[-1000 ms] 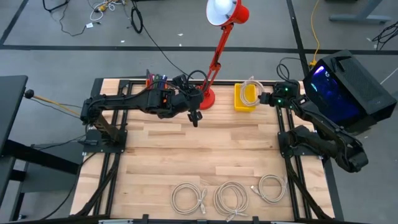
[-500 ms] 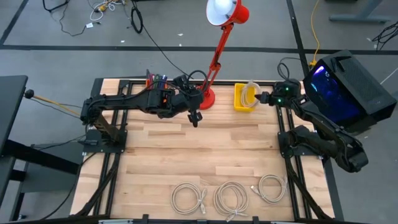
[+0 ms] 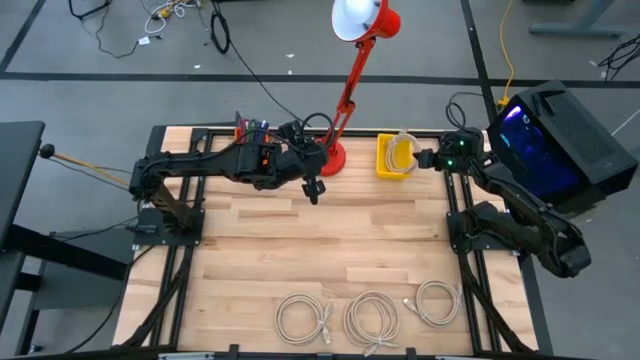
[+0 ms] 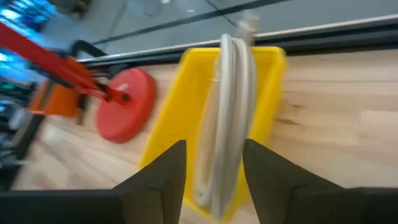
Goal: Pick & Place USB Port
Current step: Put the white HDMI cable into the yellow bin
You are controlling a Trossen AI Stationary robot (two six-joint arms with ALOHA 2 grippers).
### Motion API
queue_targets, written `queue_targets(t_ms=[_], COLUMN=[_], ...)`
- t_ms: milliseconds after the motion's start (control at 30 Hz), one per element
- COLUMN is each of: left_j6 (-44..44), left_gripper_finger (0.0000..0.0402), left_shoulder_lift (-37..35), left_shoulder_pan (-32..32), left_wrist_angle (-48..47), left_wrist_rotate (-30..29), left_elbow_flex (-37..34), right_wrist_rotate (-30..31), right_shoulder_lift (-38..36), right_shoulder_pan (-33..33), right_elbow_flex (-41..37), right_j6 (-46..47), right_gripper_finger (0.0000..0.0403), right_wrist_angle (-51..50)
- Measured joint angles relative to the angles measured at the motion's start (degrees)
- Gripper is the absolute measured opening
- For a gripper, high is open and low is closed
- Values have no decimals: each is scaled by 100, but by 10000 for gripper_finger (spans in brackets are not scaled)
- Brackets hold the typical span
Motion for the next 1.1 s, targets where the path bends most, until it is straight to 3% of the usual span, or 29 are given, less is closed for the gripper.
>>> queue_targets(t_ms=[933,1100], left_j6=[-116,-103], left_gripper_finger=[57,57], left_shoulder_lift=[0,0], left_shoulder_pan=[-7,-7], left_wrist_angle=[-2,-2], left_wrist_rotate=[129,129], left_elbow_flex=[0,0], right_wrist_rotate=[21,105], right_shoulder_lift=[-68,-324], right_shoulder_pan=[-180,-155], right_elbow_flex=[111,674], right_j6=[-40,-68], right_gripper_finger=[168,166], right_wrist_angle=[-34,-174])
